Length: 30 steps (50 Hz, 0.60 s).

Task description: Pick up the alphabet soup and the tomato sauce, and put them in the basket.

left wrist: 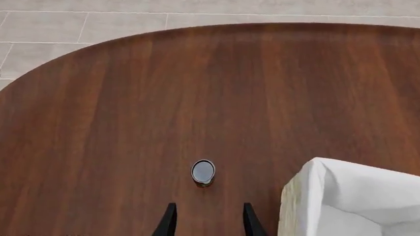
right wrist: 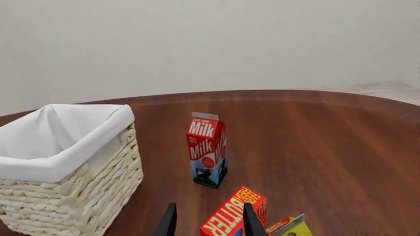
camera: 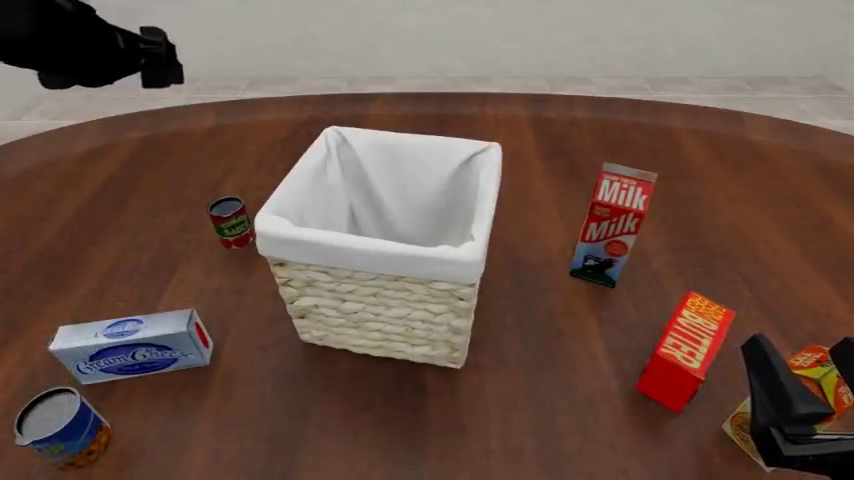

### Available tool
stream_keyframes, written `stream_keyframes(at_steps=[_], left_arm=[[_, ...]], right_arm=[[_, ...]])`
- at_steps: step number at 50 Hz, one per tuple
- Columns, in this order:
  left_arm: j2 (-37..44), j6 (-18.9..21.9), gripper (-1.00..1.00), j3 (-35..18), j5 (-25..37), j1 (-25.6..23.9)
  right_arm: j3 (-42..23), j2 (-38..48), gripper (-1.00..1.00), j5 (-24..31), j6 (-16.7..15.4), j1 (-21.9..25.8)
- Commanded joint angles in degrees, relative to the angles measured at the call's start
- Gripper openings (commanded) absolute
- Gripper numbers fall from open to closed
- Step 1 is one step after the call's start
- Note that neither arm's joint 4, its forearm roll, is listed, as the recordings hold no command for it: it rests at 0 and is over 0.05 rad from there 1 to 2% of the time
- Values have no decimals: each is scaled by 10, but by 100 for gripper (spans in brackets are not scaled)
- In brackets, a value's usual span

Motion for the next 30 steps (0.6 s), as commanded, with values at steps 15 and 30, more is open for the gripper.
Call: stream_keyframes(at_steps=[15,30], left_arm=[[89,0,100,-13,-62,33],[137,-7,100,1,-122,14]], right_arm=[[0,6,100,-4,-3,-2],[0,22,100,-16,-4,-4]])
